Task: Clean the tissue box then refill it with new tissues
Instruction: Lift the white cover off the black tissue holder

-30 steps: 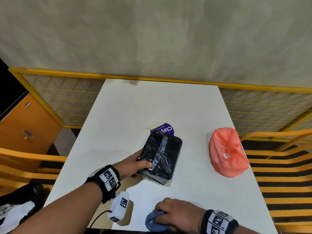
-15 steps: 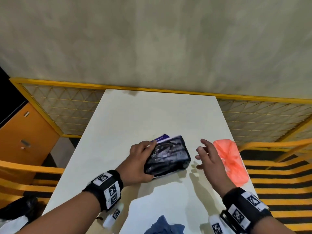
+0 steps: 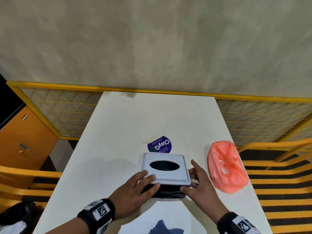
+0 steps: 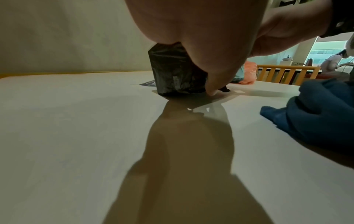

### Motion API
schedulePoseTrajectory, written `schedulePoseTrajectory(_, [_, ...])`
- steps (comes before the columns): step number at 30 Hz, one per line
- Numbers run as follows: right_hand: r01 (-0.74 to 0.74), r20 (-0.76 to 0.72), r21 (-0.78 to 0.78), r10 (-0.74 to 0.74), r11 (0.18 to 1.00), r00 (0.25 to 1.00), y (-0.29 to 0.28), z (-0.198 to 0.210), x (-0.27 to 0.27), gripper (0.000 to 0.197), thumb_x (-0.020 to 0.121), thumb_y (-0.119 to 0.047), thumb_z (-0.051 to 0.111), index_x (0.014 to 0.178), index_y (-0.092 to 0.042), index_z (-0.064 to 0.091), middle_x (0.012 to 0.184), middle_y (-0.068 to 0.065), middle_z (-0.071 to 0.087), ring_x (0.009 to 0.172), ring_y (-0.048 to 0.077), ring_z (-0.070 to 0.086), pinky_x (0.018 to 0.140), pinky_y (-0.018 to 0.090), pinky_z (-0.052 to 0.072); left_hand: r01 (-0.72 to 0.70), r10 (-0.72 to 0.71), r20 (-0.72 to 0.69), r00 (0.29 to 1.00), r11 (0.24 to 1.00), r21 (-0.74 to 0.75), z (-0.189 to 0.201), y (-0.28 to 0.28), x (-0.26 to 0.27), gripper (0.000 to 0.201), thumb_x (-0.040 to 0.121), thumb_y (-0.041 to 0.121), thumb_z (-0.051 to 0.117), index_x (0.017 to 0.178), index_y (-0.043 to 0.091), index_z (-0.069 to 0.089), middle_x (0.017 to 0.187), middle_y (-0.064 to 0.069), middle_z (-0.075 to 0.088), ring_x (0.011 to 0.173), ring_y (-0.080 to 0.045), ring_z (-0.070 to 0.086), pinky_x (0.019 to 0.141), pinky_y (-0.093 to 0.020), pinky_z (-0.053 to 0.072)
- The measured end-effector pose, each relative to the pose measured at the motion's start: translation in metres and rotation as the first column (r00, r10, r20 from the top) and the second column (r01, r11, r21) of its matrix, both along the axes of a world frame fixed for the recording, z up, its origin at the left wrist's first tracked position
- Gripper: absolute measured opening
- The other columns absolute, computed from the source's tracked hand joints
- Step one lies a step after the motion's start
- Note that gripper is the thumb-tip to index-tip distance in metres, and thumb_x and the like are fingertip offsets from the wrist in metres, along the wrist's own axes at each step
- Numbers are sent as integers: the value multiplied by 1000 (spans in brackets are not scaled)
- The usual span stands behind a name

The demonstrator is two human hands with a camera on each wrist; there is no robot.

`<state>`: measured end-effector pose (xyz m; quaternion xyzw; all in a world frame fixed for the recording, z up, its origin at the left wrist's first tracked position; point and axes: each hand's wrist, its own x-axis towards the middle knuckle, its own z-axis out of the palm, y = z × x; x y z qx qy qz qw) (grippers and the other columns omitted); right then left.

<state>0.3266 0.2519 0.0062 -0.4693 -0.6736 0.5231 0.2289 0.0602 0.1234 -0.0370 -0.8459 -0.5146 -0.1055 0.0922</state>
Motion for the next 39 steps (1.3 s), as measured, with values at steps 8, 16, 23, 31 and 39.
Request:
schedulePoseTrajectory(8, [-86,90,149,74,985,993,-15,-16,9,103,70,-12,82,143,-38,14,116,-10,42,112,-6,46,82,6,45,2,3,47,999,994,-106,-4,-16,9,68,73,14,56,140,18,47,140,-15,43,125,-39,48,98,-47,51])
schedulePoseTrajectory(16, [-108,154,47,100,993,983,-20,-25,6,113,64,-29,82,153,-25,12,139,-10,33,128,3,38,107,28,38,-109,124,73,990,978,-179,37,17,45,64,74,57,61,129,25,53,123,-1,55,112,-26,49,84,-40,35])
schedulePoseTrajectory(23, [-79,-52,32,80,996,995,-27,-19,-15,56,67,-18,75,117,-35,54,109,-19,67,100,5,64,80,16,48,-271,310,18,951,858,-436,42,58,88,68,78,58,50,133,19,48,107,-4,59,94,-31,55,80,-46,42])
schedulePoseTrajectory(31, [-63,-1,-30,63,998,998,-20,-32,-8,49,78,-12,69,122,-31,56,111,-22,67,103,-1,63,86,25,50,-177,252,166,953,912,-370,41,62,80,72,88,64,44,145,20,37,118,-4,54,101,-27,49,86,-45,41])
schedulePoseTrajectory(39, [-96,26,-19,96,995,995,-20,-31,-10,73,77,1,66,131,-42,43,112,-22,66,103,-3,62,79,11,47,-190,329,390,860,916,-354,69,49,44,79,88,66,44,150,19,33,133,-2,48,121,-23,40,106,-41,33])
